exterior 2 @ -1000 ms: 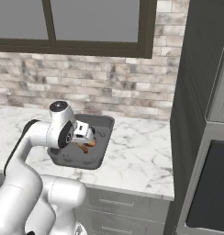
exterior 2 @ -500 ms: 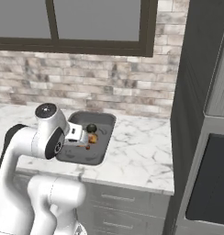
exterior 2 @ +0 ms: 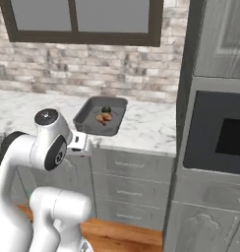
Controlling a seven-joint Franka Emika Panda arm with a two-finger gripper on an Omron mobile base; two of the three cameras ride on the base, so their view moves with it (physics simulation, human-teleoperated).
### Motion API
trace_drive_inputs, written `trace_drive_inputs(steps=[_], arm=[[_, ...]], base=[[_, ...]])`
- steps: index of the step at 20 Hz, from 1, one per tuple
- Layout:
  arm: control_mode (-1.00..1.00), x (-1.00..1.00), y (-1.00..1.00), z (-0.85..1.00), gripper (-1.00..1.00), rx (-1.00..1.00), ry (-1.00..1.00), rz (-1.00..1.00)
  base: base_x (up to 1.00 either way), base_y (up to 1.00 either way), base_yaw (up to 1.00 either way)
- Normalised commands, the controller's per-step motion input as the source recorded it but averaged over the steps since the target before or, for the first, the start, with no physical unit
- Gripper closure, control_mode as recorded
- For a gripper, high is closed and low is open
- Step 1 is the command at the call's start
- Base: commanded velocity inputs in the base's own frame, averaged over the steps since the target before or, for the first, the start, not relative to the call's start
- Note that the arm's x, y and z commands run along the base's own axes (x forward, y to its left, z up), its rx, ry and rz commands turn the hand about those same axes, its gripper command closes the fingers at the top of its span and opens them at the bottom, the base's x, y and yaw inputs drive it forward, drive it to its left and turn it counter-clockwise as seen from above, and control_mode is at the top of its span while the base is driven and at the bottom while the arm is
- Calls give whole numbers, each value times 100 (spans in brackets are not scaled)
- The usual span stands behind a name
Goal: Place one squash and one chicken drumstick in each tupperware on the nearby counter, to pack two identical lunches.
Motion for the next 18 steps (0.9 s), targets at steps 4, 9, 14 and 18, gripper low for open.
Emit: trace_drive_inputs(steps=[4,9,14,18], arm=[[100,0,0,0,-100,0,0,0],[100,0,0,0,-100,0,0,0],[100,0,0,0,-100,0,0,0],[100,0,0,0,-100,0,0,0]], base=[[-100,-98,-17],[-66,-100,-24],[-27,-100,-17],[-51,-100,-20]])
